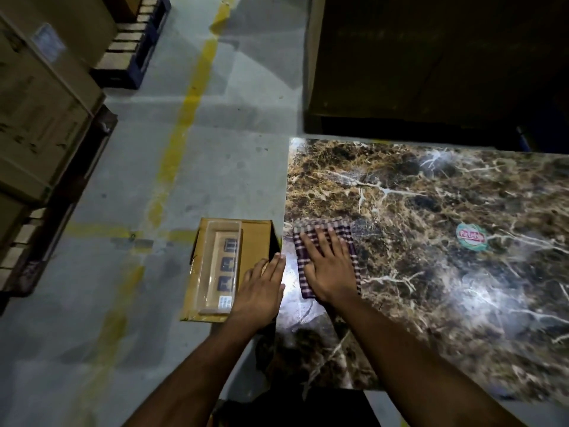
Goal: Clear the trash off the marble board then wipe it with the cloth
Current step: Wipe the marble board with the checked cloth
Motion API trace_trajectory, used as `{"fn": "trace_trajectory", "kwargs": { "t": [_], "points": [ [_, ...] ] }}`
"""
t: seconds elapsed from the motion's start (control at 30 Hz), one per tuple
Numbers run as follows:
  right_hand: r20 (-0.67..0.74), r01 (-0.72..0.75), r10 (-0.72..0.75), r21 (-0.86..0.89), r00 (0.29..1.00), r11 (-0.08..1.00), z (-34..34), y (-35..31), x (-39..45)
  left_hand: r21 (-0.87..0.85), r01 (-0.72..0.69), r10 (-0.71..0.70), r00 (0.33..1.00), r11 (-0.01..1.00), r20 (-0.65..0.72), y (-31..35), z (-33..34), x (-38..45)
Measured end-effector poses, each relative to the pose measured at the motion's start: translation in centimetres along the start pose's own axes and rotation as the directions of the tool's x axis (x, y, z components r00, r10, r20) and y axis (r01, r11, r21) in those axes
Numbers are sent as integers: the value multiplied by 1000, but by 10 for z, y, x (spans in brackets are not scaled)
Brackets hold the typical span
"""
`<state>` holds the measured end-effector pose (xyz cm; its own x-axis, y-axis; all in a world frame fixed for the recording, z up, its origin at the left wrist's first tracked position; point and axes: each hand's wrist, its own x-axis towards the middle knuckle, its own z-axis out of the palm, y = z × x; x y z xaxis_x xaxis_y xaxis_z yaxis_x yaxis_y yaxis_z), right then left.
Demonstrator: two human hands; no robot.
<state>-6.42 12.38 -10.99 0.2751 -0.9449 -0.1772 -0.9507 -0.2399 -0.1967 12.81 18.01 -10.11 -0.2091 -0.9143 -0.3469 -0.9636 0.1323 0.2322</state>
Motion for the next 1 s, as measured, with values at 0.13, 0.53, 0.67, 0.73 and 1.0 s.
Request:
{"fn": "trace_trajectory", "kwargs": {
  "t": [0.13, 0.53, 0.67, 0.73, 1.0],
  "points": [
    [-1, -33, 33, 52, 999, 998, -1, -38, 15, 25, -10, 11, 999, 1000, -31, 2, -2, -7],
    [10, -138, 138, 52, 990, 989, 8, -50, -24, 12, -107, 107, 981, 994, -163, -6, -2, -40],
    [14, 57, -58, 55, 998, 997, 19, -51, -62, 24, -121, 123, 978, 992, -167, -6, -1, -50],
    [11, 36, -36, 51, 999, 998, 22, -36, -80, 23, -121, 123, 978, 992, -168, -5, -1, -55],
    [-15, -7, 8, 67, 1000, 998, 25, -66, -86, -31, -85, 79, 982, 996, -174, 5, 1, -72]
  ]
}}
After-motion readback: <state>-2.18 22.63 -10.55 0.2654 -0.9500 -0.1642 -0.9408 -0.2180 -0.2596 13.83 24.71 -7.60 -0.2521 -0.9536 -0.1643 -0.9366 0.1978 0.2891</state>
